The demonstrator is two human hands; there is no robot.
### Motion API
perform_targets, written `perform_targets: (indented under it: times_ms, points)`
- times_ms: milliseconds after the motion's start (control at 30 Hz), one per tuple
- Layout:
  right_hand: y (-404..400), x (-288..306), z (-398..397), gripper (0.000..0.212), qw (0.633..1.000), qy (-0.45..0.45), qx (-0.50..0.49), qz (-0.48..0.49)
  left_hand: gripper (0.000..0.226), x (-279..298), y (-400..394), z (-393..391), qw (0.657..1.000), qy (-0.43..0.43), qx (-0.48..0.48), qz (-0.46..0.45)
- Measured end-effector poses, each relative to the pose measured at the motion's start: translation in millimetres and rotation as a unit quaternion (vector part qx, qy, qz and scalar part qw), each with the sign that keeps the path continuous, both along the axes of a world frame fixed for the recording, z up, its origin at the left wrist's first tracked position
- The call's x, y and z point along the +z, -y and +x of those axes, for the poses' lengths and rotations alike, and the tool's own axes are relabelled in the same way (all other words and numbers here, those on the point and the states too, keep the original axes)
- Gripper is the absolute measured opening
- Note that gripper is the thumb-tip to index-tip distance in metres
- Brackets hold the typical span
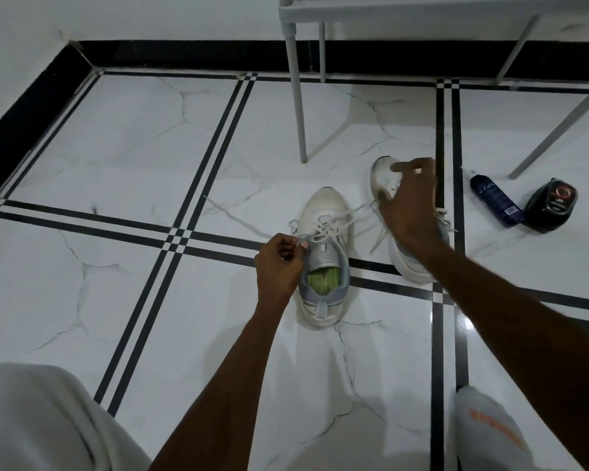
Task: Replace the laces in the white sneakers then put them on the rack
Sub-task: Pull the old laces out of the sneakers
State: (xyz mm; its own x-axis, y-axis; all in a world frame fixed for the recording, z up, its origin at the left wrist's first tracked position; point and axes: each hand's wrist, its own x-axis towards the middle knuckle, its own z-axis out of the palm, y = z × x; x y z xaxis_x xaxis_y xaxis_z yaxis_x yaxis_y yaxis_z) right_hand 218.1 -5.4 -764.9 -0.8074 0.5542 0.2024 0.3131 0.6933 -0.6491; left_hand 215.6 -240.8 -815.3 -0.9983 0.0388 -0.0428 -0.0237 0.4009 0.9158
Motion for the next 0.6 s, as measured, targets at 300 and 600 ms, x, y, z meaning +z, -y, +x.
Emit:
perform_targets:
  times_ms: [300,600]
  points:
    - [78,-28,4,0.019,0.944,0.126,0.277,0.129,0.015,-1,-2,0,1.000,0.004,0.001,-0.001]
    - [11,7,-6,0.059,0.988,0.145,0.045,0.042,0.012,7,-7,3,0.999,-0.036,-0.008,-0.028]
